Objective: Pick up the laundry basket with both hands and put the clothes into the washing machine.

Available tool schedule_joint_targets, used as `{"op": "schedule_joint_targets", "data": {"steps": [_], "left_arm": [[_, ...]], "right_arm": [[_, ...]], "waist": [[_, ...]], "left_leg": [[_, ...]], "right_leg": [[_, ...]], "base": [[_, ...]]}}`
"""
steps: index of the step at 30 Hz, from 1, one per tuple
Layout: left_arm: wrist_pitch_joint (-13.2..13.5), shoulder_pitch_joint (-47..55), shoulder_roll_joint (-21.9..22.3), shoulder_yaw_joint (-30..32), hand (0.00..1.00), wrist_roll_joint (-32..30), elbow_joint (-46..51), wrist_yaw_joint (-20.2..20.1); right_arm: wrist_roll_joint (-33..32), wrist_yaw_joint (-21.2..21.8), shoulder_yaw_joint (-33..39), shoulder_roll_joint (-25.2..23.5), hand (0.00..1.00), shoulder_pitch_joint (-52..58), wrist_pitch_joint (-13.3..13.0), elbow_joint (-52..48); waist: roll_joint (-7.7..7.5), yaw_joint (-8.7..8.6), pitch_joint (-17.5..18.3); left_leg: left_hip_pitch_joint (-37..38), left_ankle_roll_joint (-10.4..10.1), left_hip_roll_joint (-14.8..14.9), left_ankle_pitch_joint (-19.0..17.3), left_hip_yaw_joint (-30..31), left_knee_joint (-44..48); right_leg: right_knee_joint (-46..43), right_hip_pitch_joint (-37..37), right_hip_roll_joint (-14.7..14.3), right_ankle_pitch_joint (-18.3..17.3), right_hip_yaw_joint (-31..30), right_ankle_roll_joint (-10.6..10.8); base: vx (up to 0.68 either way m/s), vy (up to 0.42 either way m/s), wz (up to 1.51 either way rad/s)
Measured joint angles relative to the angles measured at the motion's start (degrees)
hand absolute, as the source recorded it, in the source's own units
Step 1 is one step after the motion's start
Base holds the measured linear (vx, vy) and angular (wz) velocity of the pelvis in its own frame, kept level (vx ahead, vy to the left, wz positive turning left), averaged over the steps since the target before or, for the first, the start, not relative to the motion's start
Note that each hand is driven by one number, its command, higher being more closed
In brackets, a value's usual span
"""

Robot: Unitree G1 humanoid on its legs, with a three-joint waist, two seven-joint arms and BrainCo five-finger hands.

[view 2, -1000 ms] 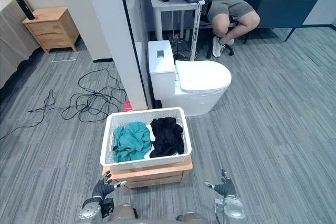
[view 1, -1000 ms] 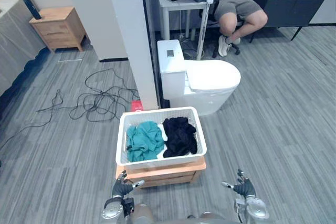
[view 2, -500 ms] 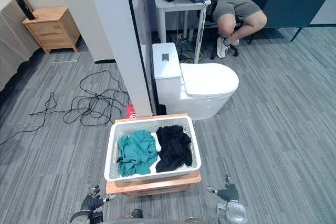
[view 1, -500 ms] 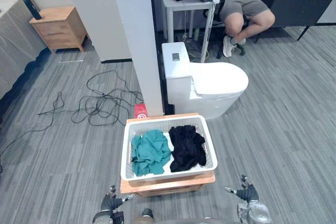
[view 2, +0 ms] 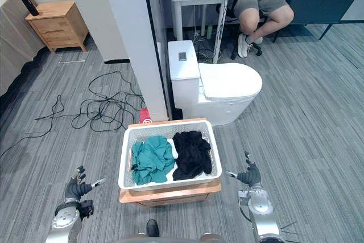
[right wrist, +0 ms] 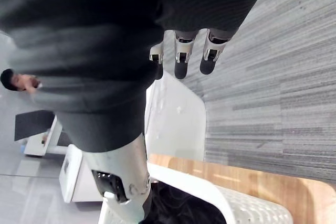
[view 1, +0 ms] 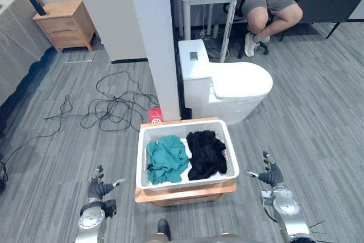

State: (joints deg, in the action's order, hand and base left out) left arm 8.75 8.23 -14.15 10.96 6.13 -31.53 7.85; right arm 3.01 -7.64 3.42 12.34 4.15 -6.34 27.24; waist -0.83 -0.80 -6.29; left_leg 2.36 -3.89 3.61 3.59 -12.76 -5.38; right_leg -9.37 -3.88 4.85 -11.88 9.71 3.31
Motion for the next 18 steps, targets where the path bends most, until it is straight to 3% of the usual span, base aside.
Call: {"op": "schedule_joint_targets", "data": {"steps": [6, 10, 18], "left_arm": [[-0.1, -2.27, 0.57, -5.37, 0.0, -2.36, -0.05, 1.07], [-0.32, -7.69, 0.87, -8.61, 0.0, -5.93, -1.54, 2.85], [-1.12, -24.14, 0.08, -10.6, 0.0, -7.26, -9.42, 8.97]], "right_arm": [[1.83, -1.03, -3.05, -0.04, 0.0, -5.24, 0.32, 3.66], [1.98, -2.47, -3.35, -0.02, 0.0, -12.92, 0.75, 9.02], [1.34, -7.44, -2.51, 0.03, 0.0, -31.45, 2.84, 19.66]], "waist": [[0.54, 0.03, -0.65], [1.61, 0.14, -4.44], [1.48, 0.21, -12.58]], "left_leg": [[-2.01, 0.37, -0.53, 0.26, 0.08, 0.01], [-5.46, 1.13, -0.16, 0.91, -0.04, 0.53], [-15.81, 1.94, 1.12, 0.27, -0.01, 8.09]], "right_leg": [[1.34, 1.31, 0.3, 0.84, -0.01, 0.74], [1.11, 4.27, -0.07, 2.18, -0.3, 0.72], [-4.69, 14.3, -0.07, 2.82, -2.59, 0.25]], "base": [[0.01, 0.025, 0.02], [-0.01, 0.004, -0.01], [-0.08, 0.006, -0.05]]}}
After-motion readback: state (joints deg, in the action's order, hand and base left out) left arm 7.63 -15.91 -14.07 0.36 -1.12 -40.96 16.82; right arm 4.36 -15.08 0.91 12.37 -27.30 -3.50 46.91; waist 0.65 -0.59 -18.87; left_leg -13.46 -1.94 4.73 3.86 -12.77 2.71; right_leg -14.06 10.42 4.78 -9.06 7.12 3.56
